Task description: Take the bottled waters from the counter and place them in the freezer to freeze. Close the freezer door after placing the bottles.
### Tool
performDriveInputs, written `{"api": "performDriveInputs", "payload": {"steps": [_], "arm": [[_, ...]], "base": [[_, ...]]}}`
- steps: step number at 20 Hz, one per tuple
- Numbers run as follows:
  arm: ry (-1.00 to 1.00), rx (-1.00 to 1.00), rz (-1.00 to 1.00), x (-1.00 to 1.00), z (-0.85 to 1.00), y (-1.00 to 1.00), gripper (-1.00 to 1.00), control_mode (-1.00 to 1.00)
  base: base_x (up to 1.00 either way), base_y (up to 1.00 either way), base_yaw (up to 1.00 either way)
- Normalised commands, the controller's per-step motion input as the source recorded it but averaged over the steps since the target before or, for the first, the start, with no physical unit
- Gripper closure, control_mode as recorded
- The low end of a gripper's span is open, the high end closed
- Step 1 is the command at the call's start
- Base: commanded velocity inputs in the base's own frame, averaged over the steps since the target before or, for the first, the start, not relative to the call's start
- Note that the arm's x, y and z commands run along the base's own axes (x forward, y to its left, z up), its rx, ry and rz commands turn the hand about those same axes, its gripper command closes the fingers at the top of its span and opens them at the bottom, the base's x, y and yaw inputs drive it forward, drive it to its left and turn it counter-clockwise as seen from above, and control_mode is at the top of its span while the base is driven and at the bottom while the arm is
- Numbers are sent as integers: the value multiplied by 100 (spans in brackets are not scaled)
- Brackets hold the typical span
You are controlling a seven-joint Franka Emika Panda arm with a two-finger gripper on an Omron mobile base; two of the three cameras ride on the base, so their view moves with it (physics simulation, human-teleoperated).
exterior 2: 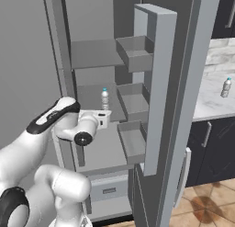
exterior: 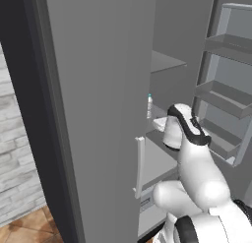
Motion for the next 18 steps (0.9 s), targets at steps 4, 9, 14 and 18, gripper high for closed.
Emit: {"api": "performDriveInputs", "payload": {"steps": [4,9,14,18], "arm": [[8,4,1,-49,63,0,-100,-100],[27,0,0,-10,55,0,-100,-100],[38,0,0,0,53,0,-100,-100],[38,0,0,-52,33,0,-100,-100]], "base": [[0,0,0],[0,0,0],[0,0,0],[0,0,0]]}}
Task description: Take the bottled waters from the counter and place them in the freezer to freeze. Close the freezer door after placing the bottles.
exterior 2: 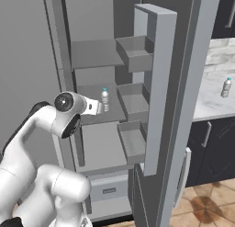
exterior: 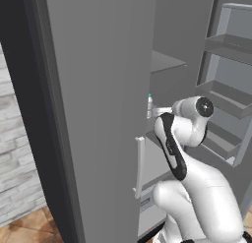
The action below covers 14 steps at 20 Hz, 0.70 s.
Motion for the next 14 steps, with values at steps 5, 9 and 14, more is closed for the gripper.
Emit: {"api": "performDriveInputs", "payload": {"steps": [5,9,14], "arm": [[27,-1,0,-81,6,0,-100,-100],[27,-5,0,-76,0,12,-100,-100],[12,-2,-1,-69,-3,23,-100,-100]], "base": [[0,0,0],[0,0,0],[0,0,0]]}}
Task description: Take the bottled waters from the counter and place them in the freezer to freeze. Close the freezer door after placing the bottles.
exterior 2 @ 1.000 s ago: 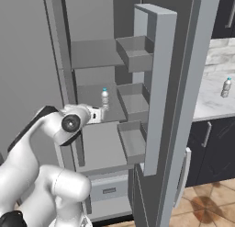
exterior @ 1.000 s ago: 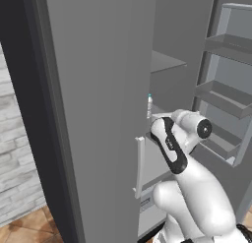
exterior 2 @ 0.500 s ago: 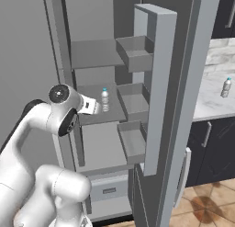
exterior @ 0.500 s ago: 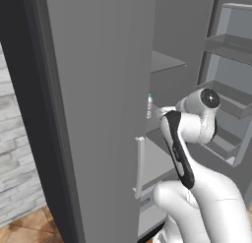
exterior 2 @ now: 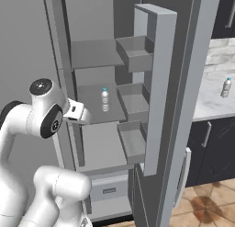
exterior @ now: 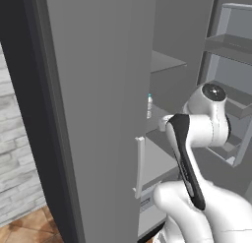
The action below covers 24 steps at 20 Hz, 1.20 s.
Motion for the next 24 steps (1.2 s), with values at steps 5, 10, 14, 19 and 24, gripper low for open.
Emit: {"api": "performDriveInputs", "payload": {"steps": [5,10,14,19,24], "arm": [[0,0,-9,-55,-10,24,-100,-100],[-3,1,-4,-68,-10,1,-100,-100],[0,5,0,-21,-17,-6,-100,-100],[3,5,0,0,-22,-14,-100,-100],[0,0,0,0,-30,-3,-100,-100]], "base": [[0,0,0],[0,0,0],[0,0,0],[0,0,0],[0,0,0]]}}
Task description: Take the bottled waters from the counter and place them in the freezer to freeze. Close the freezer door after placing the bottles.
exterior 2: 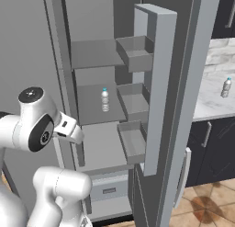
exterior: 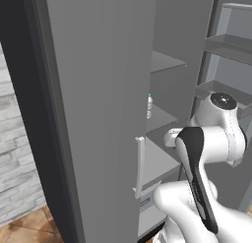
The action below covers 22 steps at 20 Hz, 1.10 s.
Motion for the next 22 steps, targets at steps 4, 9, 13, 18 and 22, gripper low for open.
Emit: {"api": "performDriveInputs", "payload": {"steps": [4,9,13,18,22], "arm": [[-1,0,0,0,-2,0,-100,-100],[0,0,0,-6,0,0,-100,-100],[-2,0,-7,-57,-5,0,-100,-100],[-2,0,-5,-40,-3,0,-100,100],[0,0,0,0,0,0,-100,100]], "base": [[0,0,0],[0,0,0],[0,0,0],[-60,0,-10],[-100,0,-27]]}}
